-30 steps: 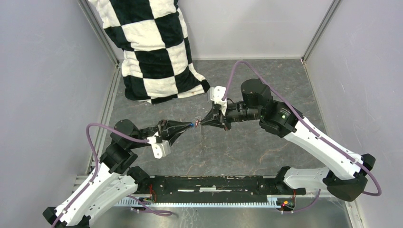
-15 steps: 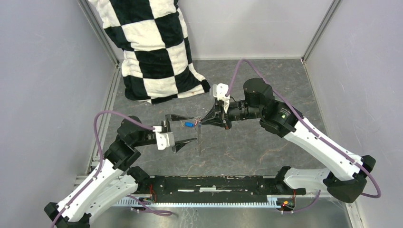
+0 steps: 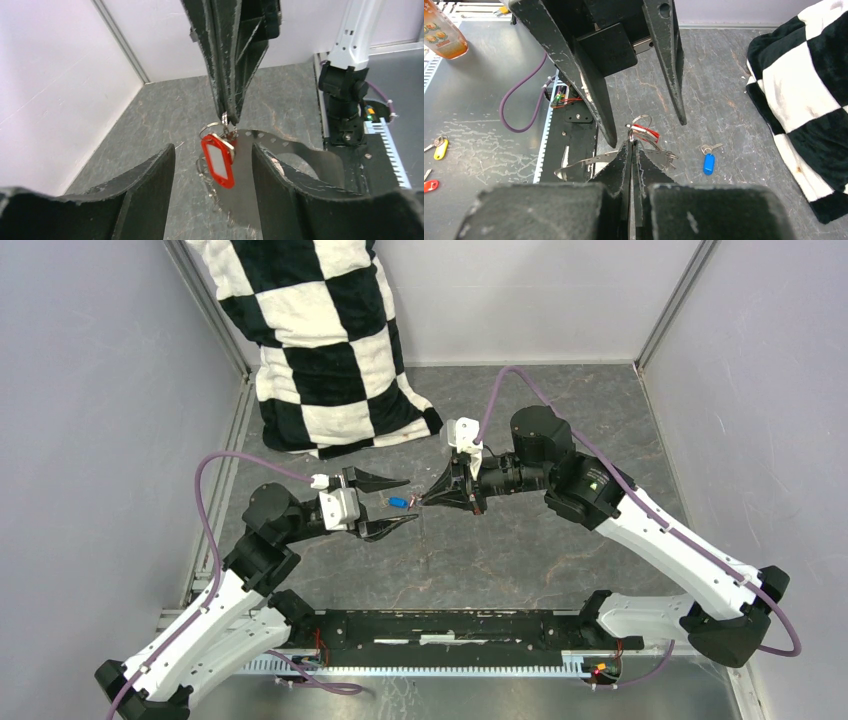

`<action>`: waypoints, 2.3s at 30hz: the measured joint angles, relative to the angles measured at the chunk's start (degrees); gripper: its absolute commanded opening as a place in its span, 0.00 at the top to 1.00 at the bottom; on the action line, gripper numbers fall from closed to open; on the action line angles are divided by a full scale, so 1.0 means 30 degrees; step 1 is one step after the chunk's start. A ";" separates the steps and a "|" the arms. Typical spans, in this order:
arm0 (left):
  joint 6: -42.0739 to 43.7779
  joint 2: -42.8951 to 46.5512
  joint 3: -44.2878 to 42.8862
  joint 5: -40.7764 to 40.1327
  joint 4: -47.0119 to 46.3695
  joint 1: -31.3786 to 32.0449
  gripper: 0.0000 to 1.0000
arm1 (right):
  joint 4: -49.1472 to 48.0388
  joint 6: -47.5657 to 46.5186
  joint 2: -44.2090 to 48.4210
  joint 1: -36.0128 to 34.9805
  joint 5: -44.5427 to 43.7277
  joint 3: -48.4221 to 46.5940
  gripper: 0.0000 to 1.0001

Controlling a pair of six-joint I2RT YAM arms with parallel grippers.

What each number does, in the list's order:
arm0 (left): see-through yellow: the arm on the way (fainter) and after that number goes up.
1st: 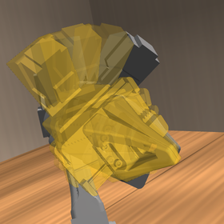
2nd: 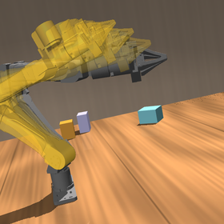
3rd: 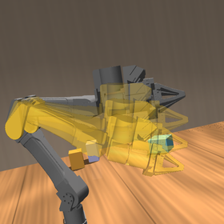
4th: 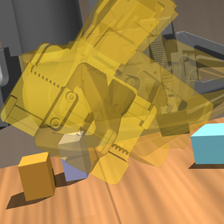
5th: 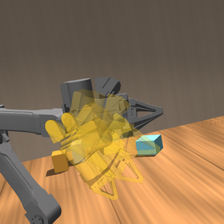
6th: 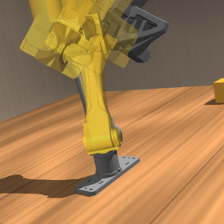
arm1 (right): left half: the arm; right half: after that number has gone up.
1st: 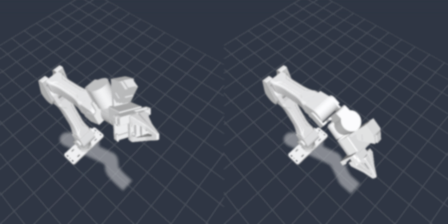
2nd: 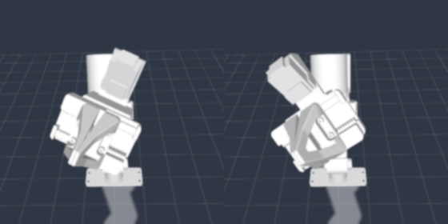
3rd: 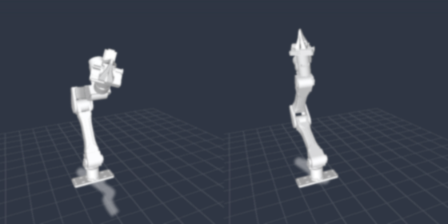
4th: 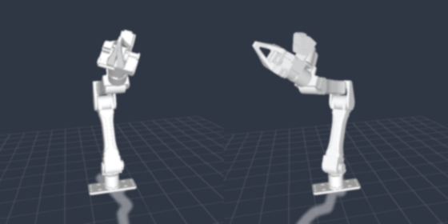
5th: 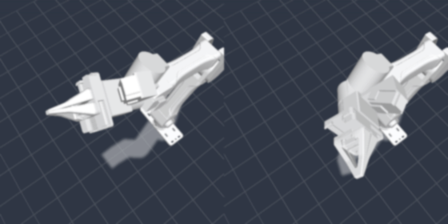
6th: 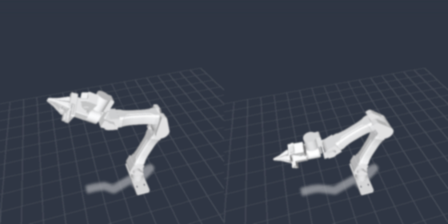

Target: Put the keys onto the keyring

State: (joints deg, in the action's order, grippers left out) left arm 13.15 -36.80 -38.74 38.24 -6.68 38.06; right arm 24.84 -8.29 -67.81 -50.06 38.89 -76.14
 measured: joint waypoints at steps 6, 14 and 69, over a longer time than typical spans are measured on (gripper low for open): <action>-0.0605 -0.0204 0.0073 0.0721 -0.0670 0.0007 0.50 | -0.0109 0.0036 0.0000 0.0000 0.0036 0.0036 1.00; 0.0605 -0.0255 0.0146 0.0707 -0.0211 0.0007 0.61 | -0.0124 0.0058 0.0000 0.0015 0.0044 0.0036 1.00; 1.2189 0.1362 -0.2747 0.2608 0.7133 0.0102 0.08 | -1.3172 0.7694 0.2951 0.0984 0.1523 0.8590 1.00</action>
State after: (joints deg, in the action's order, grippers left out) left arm 49.71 -32.71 -46.98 46.06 14.72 38.37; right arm -14.68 14.79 -58.96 -47.11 43.46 -50.37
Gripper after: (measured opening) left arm 0.976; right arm 0.006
